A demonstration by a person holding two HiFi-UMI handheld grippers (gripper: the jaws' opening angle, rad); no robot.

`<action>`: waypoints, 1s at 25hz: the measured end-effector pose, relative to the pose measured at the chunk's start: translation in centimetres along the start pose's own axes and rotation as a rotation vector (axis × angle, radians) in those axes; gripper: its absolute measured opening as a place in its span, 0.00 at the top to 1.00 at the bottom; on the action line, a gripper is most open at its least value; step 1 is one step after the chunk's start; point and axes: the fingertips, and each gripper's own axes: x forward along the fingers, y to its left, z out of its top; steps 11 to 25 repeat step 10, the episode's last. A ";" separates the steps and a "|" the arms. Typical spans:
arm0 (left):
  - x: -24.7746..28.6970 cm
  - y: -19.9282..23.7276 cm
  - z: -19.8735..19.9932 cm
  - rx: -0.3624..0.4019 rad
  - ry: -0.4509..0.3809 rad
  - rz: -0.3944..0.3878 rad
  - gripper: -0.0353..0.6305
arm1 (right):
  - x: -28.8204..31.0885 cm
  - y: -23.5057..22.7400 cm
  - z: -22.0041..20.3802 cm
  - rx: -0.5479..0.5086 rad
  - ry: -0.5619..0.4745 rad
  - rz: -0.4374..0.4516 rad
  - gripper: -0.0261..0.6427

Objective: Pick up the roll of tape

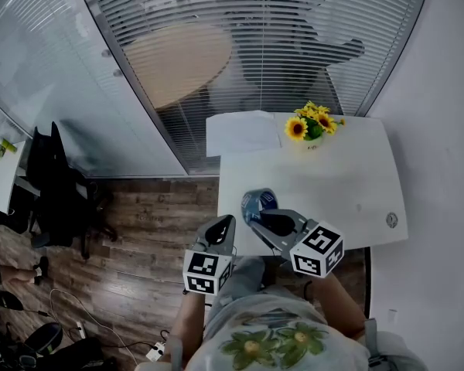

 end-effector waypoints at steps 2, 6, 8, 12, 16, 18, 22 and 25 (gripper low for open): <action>-0.1 -0.2 -0.1 0.001 0.001 0.000 0.94 | -0.1 0.1 -0.3 0.001 0.002 -0.001 0.88; -0.5 -0.6 -0.2 0.003 0.001 -0.002 0.94 | -0.4 0.5 -0.5 0.005 0.001 -0.002 0.88; -0.6 -0.7 -0.1 0.003 0.000 -0.001 0.94 | -0.6 0.6 -0.5 0.004 0.000 0.000 0.88; -0.7 -0.9 -0.1 0.002 0.000 0.001 0.94 | -0.8 0.7 -0.5 0.002 0.002 0.000 0.88; -0.7 -0.9 -0.1 0.002 0.000 0.001 0.94 | -0.8 0.7 -0.5 0.002 0.002 0.000 0.88; -0.7 -0.9 -0.1 0.002 0.000 0.001 0.94 | -0.8 0.7 -0.5 0.002 0.002 0.000 0.88; -0.7 -0.9 -0.1 0.002 0.000 0.001 0.94 | -0.8 0.7 -0.5 0.002 0.002 0.000 0.88; -0.7 -0.9 -0.1 0.002 0.000 0.001 0.94 | -0.8 0.7 -0.5 0.002 0.002 0.000 0.88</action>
